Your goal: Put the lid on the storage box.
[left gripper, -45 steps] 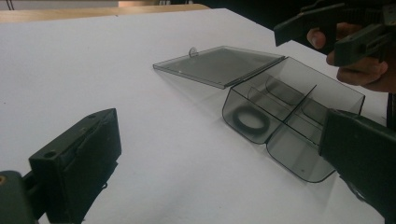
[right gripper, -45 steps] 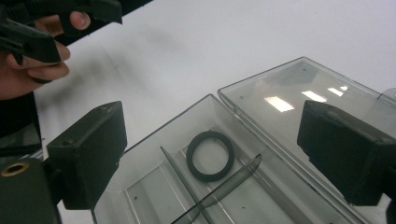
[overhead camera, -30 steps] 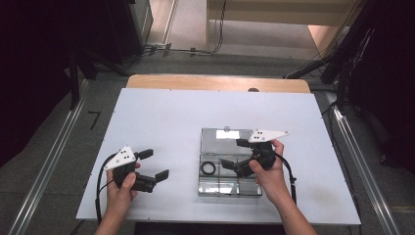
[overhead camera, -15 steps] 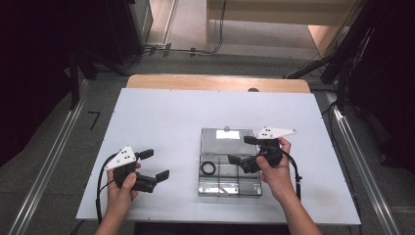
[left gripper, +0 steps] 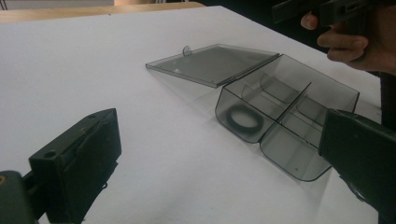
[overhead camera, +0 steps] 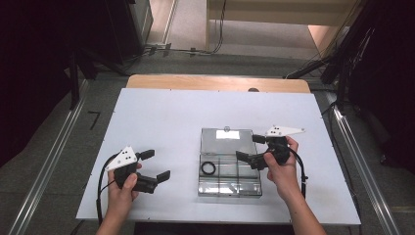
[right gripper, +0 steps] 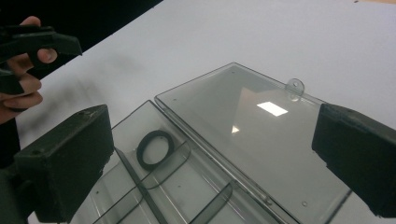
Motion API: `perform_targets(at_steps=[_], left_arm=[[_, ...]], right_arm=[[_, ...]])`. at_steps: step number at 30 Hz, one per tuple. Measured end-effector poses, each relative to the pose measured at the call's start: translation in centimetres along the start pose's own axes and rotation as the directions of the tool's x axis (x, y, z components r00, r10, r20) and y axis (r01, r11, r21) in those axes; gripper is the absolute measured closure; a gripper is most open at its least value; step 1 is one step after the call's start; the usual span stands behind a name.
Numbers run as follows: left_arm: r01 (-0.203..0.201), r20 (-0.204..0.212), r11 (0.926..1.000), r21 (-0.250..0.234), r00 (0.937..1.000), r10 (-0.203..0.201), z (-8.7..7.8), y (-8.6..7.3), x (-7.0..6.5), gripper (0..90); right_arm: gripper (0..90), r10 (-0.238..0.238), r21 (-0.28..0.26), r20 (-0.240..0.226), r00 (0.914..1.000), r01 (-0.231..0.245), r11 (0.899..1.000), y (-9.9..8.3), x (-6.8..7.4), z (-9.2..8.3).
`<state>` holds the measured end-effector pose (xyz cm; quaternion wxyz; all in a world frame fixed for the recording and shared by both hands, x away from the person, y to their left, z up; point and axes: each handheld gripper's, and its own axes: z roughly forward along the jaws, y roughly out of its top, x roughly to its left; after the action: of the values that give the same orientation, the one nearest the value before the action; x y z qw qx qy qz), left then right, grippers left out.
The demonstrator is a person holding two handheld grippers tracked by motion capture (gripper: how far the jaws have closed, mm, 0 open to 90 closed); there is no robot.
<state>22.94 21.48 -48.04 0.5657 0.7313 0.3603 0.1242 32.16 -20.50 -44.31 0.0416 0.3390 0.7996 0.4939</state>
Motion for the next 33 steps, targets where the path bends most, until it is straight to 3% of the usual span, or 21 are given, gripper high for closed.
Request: perform_targets(at_steps=[5,15,28,33], left_arm=[[-0.002,-0.005,0.9999,-0.012,1.0000,0.002,0.0,0.4,-0.1,0.0],[-0.010,0.010,0.9999,-0.008,0.9999,0.010,1.0,1.5,-1.0,0.0],[0.012,0.029,0.9999,0.000,0.9995,-0.012,3.8,3.3,-1.0,0.0],[0.015,0.037,0.9998,0.010,0.9992,-0.015,4.8,3.8,-0.8,0.0]], right_arm=[[0.0,0.038,-0.011,0.003,0.9993,-0.038,0.999,0.0,-0.7,-0.3],[0.0,0.086,0.027,0.055,0.9948,-0.087,0.996,-0.5,-2.6,-0.3],[0.0,0.151,0.059,0.043,0.9877,-0.153,0.986,-1.4,-4.3,1.1],[3.2,0.173,0.070,0.077,0.9819,-0.178,0.982,-1.5,-4.5,1.3]])
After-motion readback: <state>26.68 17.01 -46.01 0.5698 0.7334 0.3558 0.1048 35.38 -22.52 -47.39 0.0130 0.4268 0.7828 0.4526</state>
